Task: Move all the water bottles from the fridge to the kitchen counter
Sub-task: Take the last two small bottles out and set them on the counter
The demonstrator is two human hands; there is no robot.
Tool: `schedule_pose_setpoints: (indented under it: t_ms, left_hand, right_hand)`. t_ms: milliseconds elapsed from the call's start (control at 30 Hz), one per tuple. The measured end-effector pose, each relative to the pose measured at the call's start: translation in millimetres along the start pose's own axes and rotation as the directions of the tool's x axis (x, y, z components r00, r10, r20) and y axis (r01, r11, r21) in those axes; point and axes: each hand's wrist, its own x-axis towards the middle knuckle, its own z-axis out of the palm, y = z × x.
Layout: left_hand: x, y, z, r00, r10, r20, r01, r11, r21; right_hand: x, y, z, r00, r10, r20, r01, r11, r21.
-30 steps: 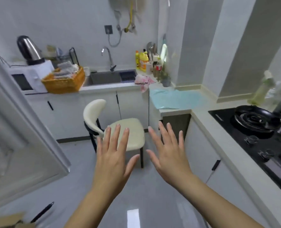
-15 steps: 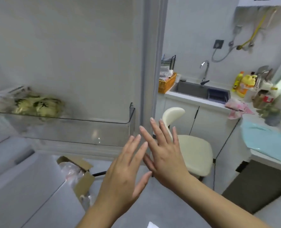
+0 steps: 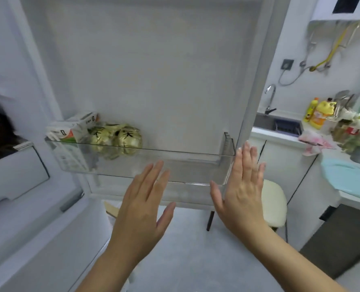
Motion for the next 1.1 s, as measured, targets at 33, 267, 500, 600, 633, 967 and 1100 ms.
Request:
schedule_pose_setpoints:
  t_ms: [33,267,500,600,633,967,1100]
  left_hand:
    - [-2.2,-11.7,-4.8,1.0,0.022,0.009,-0.022,1.0,0.001]
    - [-21.9,-89.7,-46.9,1.0,0.026,0.008,-0.026,1.0,0.009]
    - [-41.9,-153.5,-86.3,0.993,-0.094,-0.065,0.098,0.993,0.06]
    - [-49.8,-180.1,-104.9,0.978,-0.181,-0.102,0.194,0.972,0.13]
    - [-52.6,-188.9,-111.7,0.971,-0.212,-0.113,0.229,0.959,0.167]
    - [-84.0,-265.0,-171.7,0.854,-0.453,-0.256,0.52,0.764,0.382]
    - [-93.5,-294.0,-192.2,0.798,-0.509,-0.323,0.603,0.668,0.436]
  right_hand:
    - [-1.6,-7.0,-1.0,0.999,0.045,-0.02,-0.045,0.999,-0.022]
    - [3.0,-87.2,-0.7,0.995,-0.036,-0.093,0.024,0.993,-0.119]
    - [24.5,-184.7,31.8,0.964,-0.26,-0.046,0.255,0.962,-0.093]
    - [38.8,-232.9,50.1,0.925,-0.375,-0.058,0.377,0.926,0.025]
    - [44.0,-249.0,56.0,0.91,-0.409,-0.064,0.413,0.908,0.068]
    - [75.6,-380.2,119.1,0.797,-0.597,-0.087,0.579,0.715,0.392]
    - [85.8,-425.6,142.6,0.78,-0.624,-0.053,0.566,0.665,0.486]
